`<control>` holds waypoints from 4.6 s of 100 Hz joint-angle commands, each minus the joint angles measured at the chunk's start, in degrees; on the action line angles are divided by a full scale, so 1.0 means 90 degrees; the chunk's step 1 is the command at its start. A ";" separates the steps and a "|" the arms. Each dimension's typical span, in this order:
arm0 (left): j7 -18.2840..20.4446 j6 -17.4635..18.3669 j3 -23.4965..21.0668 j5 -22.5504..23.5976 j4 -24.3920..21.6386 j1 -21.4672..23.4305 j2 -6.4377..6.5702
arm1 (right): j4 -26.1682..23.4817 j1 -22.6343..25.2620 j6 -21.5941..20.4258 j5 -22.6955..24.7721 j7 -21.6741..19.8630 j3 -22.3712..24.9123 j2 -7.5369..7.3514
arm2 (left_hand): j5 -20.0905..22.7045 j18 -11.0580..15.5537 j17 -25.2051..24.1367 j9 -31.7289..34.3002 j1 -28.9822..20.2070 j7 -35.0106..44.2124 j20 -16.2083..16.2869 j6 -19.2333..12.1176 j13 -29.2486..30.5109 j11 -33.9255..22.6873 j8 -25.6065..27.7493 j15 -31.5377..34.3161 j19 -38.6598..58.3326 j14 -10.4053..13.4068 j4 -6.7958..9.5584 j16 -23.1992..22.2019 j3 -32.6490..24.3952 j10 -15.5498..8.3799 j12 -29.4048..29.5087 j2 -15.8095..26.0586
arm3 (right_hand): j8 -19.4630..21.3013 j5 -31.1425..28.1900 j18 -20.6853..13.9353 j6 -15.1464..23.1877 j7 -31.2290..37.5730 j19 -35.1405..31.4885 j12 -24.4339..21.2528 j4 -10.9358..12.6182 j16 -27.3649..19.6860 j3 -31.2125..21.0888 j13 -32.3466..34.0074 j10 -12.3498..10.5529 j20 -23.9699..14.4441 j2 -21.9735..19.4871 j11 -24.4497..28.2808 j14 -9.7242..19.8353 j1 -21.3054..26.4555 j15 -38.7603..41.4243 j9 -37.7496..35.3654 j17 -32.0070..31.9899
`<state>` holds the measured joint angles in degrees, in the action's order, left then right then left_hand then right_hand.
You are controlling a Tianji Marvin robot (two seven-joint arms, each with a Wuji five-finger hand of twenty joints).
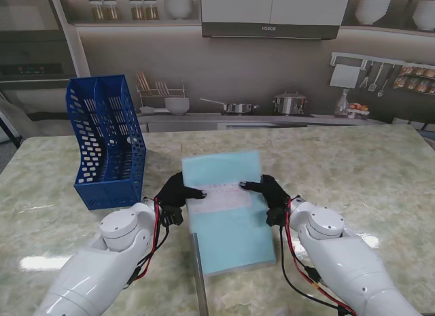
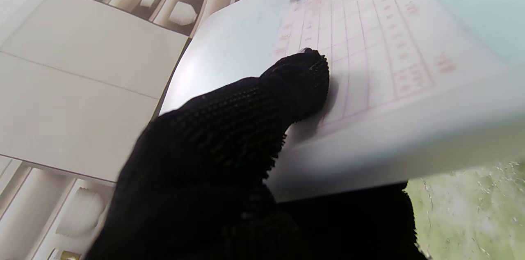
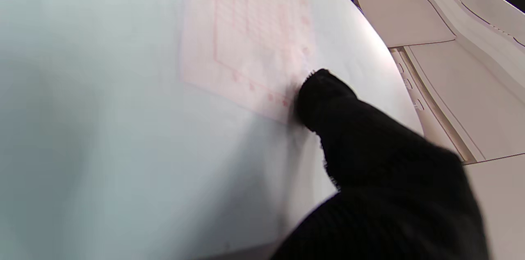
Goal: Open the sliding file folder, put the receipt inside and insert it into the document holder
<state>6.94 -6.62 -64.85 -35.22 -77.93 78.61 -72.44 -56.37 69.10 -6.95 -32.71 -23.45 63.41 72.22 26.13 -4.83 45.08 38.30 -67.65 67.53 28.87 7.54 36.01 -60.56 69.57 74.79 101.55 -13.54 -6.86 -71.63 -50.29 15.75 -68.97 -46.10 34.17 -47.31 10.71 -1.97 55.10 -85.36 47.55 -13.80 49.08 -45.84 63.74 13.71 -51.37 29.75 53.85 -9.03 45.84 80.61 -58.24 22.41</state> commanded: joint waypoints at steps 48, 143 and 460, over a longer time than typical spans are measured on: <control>-0.0427 -0.0169 0.0002 -0.0036 -0.0074 0.0013 -0.0108 | -0.0224 0.0079 0.0082 -0.0048 0.0048 -0.0032 0.0045 | 0.0185 0.1408 0.0674 0.0056 -0.0455 0.0130 -0.0345 -0.0620 0.0403 -0.0013 -0.0622 0.0161 -0.0117 -0.0163 0.0253 0.0358 -0.0448 -0.0085 0.0331 0.0191 | 0.1984 -0.0083 -0.0575 0.0303 -0.0218 -0.1070 0.0904 0.0101 0.0314 -0.1270 0.0765 0.0625 -0.0525 -0.1028 0.0848 -0.0209 0.0665 0.1625 -0.0218 0.0519; -0.0240 -0.0135 -0.0325 0.0126 -0.0129 0.0262 0.0003 | -0.0686 0.0164 0.0381 -0.0198 0.0756 0.0139 0.0118 | 0.0919 -0.1966 -0.3281 -0.1656 0.3495 -0.7078 0.1317 0.1482 -0.2840 0.4130 -0.6766 -0.3693 -0.2874 -0.2496 0.0230 0.4690 0.1737 0.0759 0.5616 0.2264 | 0.2496 -0.0446 -0.0180 0.0438 -0.0125 -0.1209 0.1088 0.0197 0.0246 -0.1696 0.1095 0.0735 -0.0054 -0.1060 0.0992 -0.0103 0.0576 0.1796 -0.0338 0.1050; 0.2050 -0.0162 -0.0877 0.2380 -0.2048 0.1702 0.1083 | -0.1343 0.0104 0.0669 0.0142 0.0274 0.0289 -0.0186 | 0.3518 0.2869 0.1708 0.0336 -0.0702 -0.5072 -0.0305 0.2164 0.1104 -0.0020 -0.6575 0.0569 0.1387 -0.1402 0.0459 0.0898 0.4118 0.1429 0.0818 0.3702 | 0.3118 -0.0955 -0.0181 0.0644 0.0055 -0.2064 0.1350 0.0510 0.0729 -0.1994 0.1219 0.1143 -0.0331 -0.1145 0.1444 0.0238 0.0491 0.2631 -0.0714 0.2056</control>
<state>25.23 -7.88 -72.53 -13.95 -95.20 94.05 -62.72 -68.46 69.79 -1.57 -31.69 -20.13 66.55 70.49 55.21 6.08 58.32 39.01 -63.97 20.72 28.22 23.94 38.70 -55.67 10.53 69.06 105.45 -22.11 -5.36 -63.70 -4.78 26.65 -61.60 -19.14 58.52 -46.81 14.20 -8.22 49.03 -92.32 58.80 -14.54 54.23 -54.13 73.77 15.17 -52.21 26.18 61.00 -9.05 44.90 100.05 -62.19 37.35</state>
